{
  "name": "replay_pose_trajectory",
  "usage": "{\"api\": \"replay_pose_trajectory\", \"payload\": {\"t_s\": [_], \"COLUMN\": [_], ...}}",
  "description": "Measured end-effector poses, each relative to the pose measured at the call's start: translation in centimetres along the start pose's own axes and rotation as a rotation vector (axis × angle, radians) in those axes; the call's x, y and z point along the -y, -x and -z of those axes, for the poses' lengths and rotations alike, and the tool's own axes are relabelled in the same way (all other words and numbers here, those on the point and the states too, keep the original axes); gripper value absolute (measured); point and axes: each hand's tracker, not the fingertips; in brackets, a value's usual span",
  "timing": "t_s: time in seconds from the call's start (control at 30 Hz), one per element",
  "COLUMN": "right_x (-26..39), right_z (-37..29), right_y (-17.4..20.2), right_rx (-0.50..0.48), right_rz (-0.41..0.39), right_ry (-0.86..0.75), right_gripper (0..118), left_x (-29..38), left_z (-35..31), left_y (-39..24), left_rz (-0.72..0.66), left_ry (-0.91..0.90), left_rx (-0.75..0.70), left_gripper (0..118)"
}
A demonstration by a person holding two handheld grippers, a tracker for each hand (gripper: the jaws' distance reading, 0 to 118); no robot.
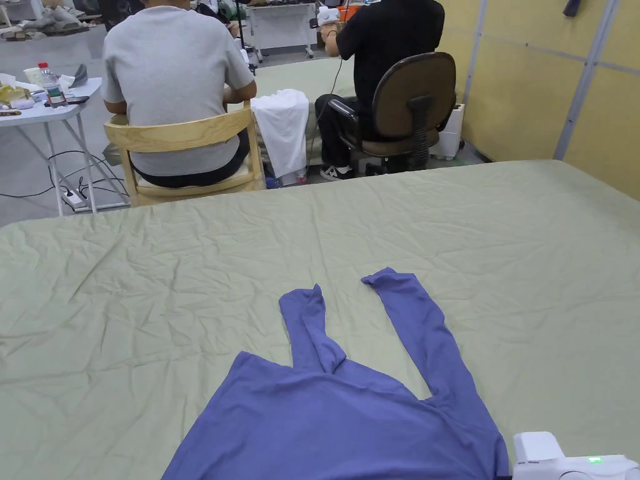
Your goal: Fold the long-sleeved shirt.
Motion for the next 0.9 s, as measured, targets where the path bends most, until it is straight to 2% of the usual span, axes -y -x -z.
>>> {"api": "replay_pose_trajectory", "payload": {"t_s": [0.03, 0.07, 0.1, 0.13, 0.2, 0.3, 0.4, 0.43, 0.47, 0.5, 0.53, 0.57, 0.6, 0.67, 0.73, 0.8, 0.9], "right_x": [-0.1, -0.1, 0.2, 0.3, 0.3, 0.5, 0.9, 1.1, 1.3, 1.6, 2.0, 2.4, 2.8, 3.8, 4.2, 4.4, 3.8], "right_z": [-0.4, -0.8, -1.8, -3.5, -5.9, -9.0, -11.4, -11.8, -12.4, -12.8, -13.2, -13.5, -13.6, -14.2, -14.5, -14.6, -14.2], "right_y": [0.0, 0.0, 0.0, 0.1, 0.3, 0.6, 1.6, 1.7, 2.0, 2.1, 2.3, 2.3, 2.4, 3.0, 3.0, 2.9, 2.5], "right_rx": [0.086, 0.147, 0.155, 0.137, 0.118, 0.048, 0.035, 0.035, 0.027, -0.009, -0.053, -0.067, -0.051, 0.029, 0.006, -0.011, -0.019], "right_rz": [0.028, 0.024, 0.007, -0.016, 0.017, 0.061, 0.086, 0.090, 0.092, 0.092, 0.097, 0.113, 0.123, 0.144, 0.139, 0.170, 0.158], "right_ry": [0.028, 0.019, -0.034, -0.121, -0.204, -0.257, -0.311, -0.319, -0.316, -0.317, -0.324, -0.323, -0.330, -0.356, -0.363, -0.360, -0.352], "right_gripper": [118, 118, 116, 111, 114, 114, 115, 115, 113, 106, 81, 47, 4, 2, 2, 2, 2], "left_x": [-0.5, -1.3, -5.1, -8.1, -11.6, -12.9, -11.7, -10.7, -9.9, -9.2, -8.3, -7.3, -7.4, -7.2, -7.6, -8.4, -12.8], "left_z": [-0.3, -1.1, -3.5, -5.8, -9.3, -12.0, -13.0, -13.0, -13.2, -13.2, -12.7, -12.6, -13.0, -13.4, -13.6, -13.2, -11.9], "left_y": [1.0, 1.7, 2.6, 1.3, -0.4, -3.3, -7.5, -9.3, -10.9, -11.3, -10.8, -8.8, -10.2, -14.2, -16.5, -19.6, -23.1], "left_rz": [0.002, -0.005, -0.014, 0.008, 0.032, 0.057, 0.042, 0.038, 0.028, 0.024, 0.018, 0.014, 0.022, 0.064, 0.110, 0.188, 0.211], "left_ry": [-0.005, -0.017, -0.098, -0.154, -0.226, -0.265, -0.253, -0.235, -0.223, -0.213, -0.204, -0.191, -0.199, -0.206, -0.208, -0.206, -0.235], "left_rx": [-0.018, -0.035, -0.062, -0.047, -0.041, -0.037, 0.026, 0.057, 0.084, 0.084, 0.062, 0.006, 0.020, 0.072, 0.074, 0.086, 0.116], "left_gripper": [118, 116, 110, 109, 111, 111, 108, 96, 77, 44, 5, 0, 0, 0, 0, 0, 2]}}
